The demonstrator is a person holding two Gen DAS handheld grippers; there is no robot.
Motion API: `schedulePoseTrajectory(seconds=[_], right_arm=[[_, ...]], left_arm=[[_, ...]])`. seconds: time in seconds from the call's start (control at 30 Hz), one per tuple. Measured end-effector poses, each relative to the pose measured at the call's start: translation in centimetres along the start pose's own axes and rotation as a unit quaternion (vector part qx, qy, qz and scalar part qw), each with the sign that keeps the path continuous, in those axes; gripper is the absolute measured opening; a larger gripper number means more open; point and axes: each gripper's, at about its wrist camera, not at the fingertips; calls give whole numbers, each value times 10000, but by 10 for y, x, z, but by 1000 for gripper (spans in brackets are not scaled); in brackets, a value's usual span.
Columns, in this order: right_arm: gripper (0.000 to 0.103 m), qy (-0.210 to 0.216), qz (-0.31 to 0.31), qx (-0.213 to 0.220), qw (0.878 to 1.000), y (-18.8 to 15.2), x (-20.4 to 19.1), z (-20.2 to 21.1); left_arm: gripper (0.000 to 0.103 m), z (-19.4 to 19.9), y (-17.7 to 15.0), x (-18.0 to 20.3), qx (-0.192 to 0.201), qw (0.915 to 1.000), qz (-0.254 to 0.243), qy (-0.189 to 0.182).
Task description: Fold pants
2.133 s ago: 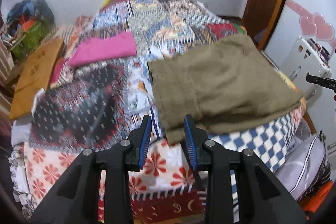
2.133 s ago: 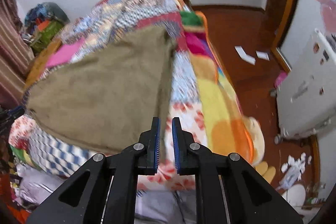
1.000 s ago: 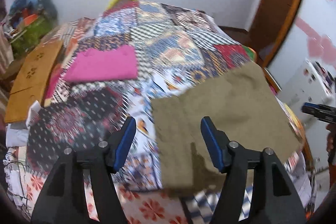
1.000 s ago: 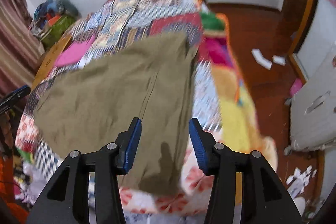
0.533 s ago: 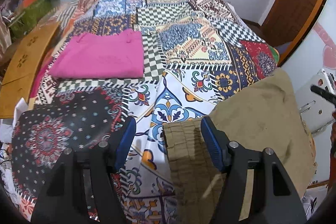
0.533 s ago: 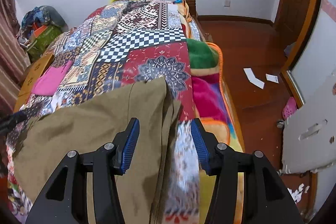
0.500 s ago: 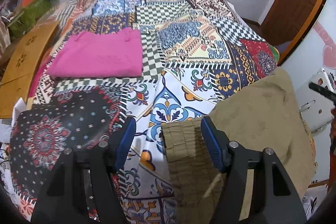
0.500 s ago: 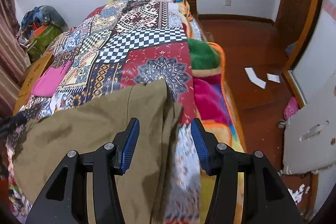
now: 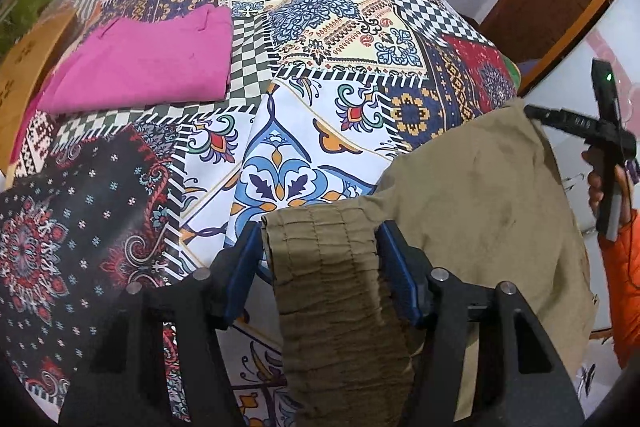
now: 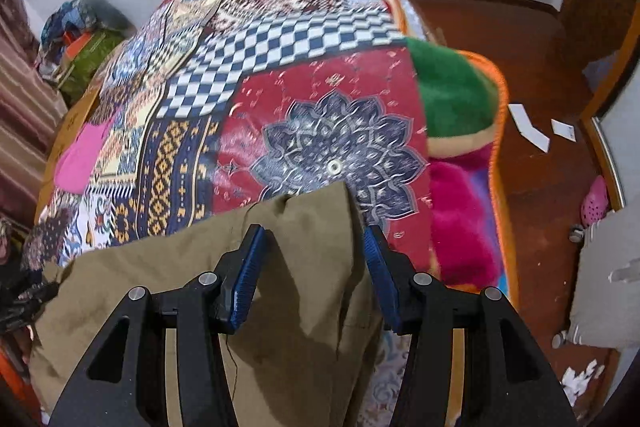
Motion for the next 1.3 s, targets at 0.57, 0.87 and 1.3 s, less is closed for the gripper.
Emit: schedulePoseTrajectory(seconds=[0.57,0.87,1.3], right_arm=[[7,-415,140,844,9955,-7,-14,20],[10,-913,203,932,9912,-4,-2,23],[13,-1781,110,991,9789,-6,36,56]], left_arm=[[46,13,-5,5,558,9983,107,108],[46,6,-2,13,553,9982,-94,233],[47,9,-2,13,494,9980,-155,351]])
Point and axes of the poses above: each gripper's, at about its wrist camera, not at the fingertips, and z roughly against the way its jaws point, x to its right, y to its top, and after that the axes turned 8 degrees about -y, right-handed
